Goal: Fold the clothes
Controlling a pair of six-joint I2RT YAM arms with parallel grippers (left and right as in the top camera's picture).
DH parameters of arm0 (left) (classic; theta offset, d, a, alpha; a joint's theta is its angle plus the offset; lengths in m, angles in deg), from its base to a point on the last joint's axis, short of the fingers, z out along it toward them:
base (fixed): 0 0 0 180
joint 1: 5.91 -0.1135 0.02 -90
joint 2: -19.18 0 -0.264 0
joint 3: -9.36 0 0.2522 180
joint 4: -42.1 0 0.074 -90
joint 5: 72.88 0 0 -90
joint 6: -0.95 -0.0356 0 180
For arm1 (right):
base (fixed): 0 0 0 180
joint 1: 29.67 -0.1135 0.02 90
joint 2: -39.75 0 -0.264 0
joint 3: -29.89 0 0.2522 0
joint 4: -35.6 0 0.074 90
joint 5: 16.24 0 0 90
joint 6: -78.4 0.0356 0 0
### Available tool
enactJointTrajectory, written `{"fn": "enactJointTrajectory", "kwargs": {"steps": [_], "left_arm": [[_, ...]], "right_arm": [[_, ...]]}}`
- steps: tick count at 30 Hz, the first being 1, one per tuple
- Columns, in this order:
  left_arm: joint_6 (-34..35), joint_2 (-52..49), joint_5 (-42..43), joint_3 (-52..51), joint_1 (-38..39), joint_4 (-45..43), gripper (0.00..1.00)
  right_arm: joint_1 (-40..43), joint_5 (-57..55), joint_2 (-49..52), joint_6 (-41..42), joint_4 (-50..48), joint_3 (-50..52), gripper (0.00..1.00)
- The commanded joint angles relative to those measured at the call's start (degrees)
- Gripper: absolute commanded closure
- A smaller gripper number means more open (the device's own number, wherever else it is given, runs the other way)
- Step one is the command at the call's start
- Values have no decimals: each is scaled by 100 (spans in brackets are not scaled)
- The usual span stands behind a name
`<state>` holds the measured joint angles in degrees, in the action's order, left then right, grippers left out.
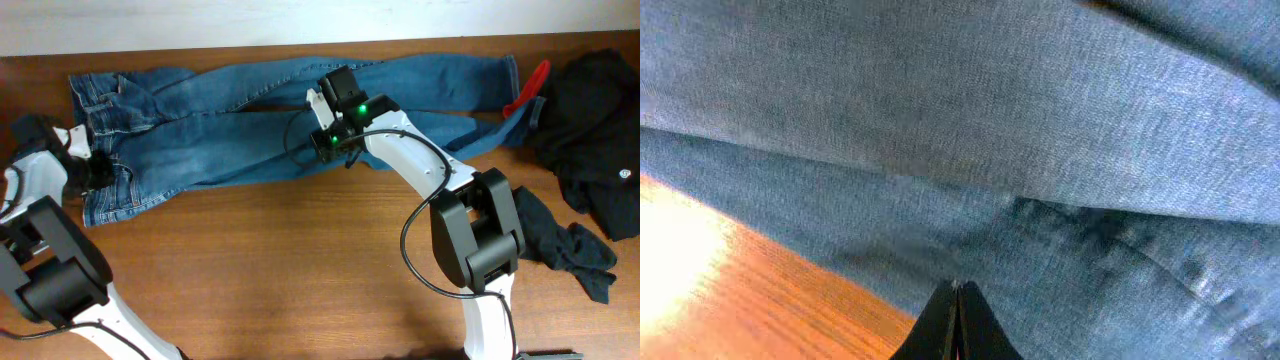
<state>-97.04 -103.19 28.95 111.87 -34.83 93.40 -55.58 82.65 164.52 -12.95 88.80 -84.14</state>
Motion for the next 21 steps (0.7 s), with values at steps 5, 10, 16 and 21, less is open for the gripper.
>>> {"fn": "enactJointTrajectory", "kwargs": {"steps": [5, 10, 16, 21], "left_arm": [[-197, -20, 192, -44, 184, -66, 79], [-197, -20, 190, -44, 184, -66, 79], [-199, -20, 188, -44, 184, -70, 79], [-195, -20, 87, -44, 181, -37, 80]], "right_arm": [[146, -52, 568, 138, -179, -26, 96], [195, -50, 811, 354, 229, -24, 96], [122, -44, 802, 68, 2129, -24, 96], [-232, -55, 538, -153, 2369, -33, 96]]}}
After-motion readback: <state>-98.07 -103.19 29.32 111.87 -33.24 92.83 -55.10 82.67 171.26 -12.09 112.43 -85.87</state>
